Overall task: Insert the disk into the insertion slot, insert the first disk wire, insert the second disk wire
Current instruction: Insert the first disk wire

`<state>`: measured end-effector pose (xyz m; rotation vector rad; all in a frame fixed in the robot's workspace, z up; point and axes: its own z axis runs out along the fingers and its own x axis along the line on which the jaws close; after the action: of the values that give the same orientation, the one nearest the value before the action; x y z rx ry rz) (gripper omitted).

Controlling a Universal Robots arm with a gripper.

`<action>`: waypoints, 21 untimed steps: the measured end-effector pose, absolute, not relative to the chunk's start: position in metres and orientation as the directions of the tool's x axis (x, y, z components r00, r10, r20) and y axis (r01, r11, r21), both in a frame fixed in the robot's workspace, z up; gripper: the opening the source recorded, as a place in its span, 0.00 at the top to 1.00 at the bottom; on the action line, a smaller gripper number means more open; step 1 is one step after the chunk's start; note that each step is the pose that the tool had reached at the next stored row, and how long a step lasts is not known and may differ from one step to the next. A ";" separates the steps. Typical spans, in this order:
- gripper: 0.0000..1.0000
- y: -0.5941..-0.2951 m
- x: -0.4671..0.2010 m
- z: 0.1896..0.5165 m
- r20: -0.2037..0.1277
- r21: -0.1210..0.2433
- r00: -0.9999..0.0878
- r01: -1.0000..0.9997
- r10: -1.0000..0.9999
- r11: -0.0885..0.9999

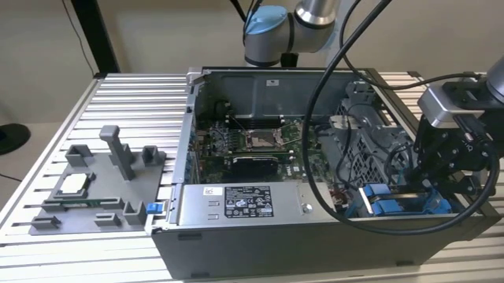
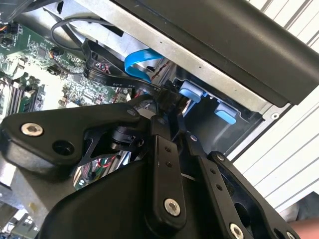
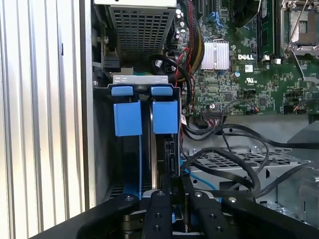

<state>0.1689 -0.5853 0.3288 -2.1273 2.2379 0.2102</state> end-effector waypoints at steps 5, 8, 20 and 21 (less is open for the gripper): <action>1.00 -0.585 0.169 0.328 -0.127 0.066 -0.054 -0.997 -0.990 0.046; 1.00 -0.585 0.169 0.328 -0.127 0.066 -0.054 -0.997 -0.990 0.046; 0.00 -0.585 0.169 0.328 -0.127 0.066 -0.054 -0.997 -0.990 0.046; 0.00 -0.585 0.169 0.328 -0.127 0.066 -0.054 -0.997 -0.990 0.046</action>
<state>0.1689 -0.5853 0.3276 -2.1273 2.2379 0.2102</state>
